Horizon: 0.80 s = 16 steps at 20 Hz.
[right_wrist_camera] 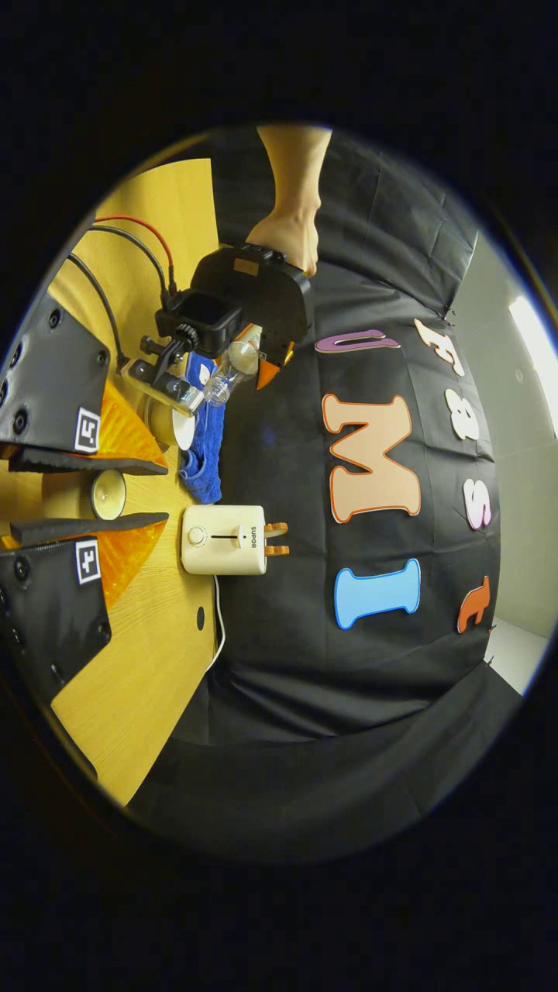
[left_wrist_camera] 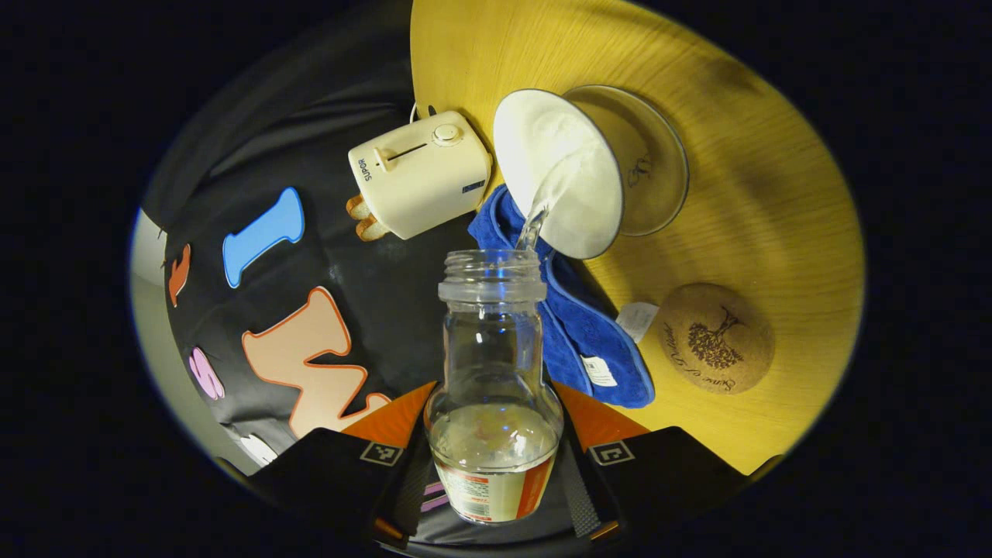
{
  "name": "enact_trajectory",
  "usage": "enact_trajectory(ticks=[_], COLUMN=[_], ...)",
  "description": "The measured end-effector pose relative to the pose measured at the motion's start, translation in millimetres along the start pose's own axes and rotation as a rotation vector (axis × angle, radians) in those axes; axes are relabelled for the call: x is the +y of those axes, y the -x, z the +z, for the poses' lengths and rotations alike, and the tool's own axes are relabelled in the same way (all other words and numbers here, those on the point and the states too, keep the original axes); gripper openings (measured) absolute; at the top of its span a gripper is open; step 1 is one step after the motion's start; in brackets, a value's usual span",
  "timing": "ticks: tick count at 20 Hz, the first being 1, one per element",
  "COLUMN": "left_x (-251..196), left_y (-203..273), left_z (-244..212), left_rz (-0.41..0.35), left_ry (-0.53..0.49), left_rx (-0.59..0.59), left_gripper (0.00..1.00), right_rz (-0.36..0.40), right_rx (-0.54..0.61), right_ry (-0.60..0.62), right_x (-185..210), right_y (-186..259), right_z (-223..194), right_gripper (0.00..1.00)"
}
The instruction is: Open the teacup lid with one hand, grasp the water bottle and pour water into the teacup with the other hand; after pouring, place the water bottle on the coaster and then close the teacup lid.
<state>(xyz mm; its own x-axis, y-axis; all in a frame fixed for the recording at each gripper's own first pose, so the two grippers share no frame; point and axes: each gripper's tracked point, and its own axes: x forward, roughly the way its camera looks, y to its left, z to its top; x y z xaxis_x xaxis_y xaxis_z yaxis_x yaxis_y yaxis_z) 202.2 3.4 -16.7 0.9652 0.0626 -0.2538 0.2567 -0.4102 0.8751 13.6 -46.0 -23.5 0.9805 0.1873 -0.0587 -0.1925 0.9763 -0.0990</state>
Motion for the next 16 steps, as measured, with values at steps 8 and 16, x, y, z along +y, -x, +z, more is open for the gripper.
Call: enact_trajectory(ticks=[8,16], left_x=[20,26], left_y=[2,3], left_z=[2,7], left_rz=[0.021,0.04], left_ry=[-0.137,-0.173], left_rx=[-0.006,-0.016], left_gripper=[0.71,0.72], right_rz=[-0.001,0.0], right_rx=[0.001,0.001], right_ry=[0.0,0.001], right_x=[0,0], right_y=[0,0], right_z=[0,-1], right_gripper=[0.27,0.26])
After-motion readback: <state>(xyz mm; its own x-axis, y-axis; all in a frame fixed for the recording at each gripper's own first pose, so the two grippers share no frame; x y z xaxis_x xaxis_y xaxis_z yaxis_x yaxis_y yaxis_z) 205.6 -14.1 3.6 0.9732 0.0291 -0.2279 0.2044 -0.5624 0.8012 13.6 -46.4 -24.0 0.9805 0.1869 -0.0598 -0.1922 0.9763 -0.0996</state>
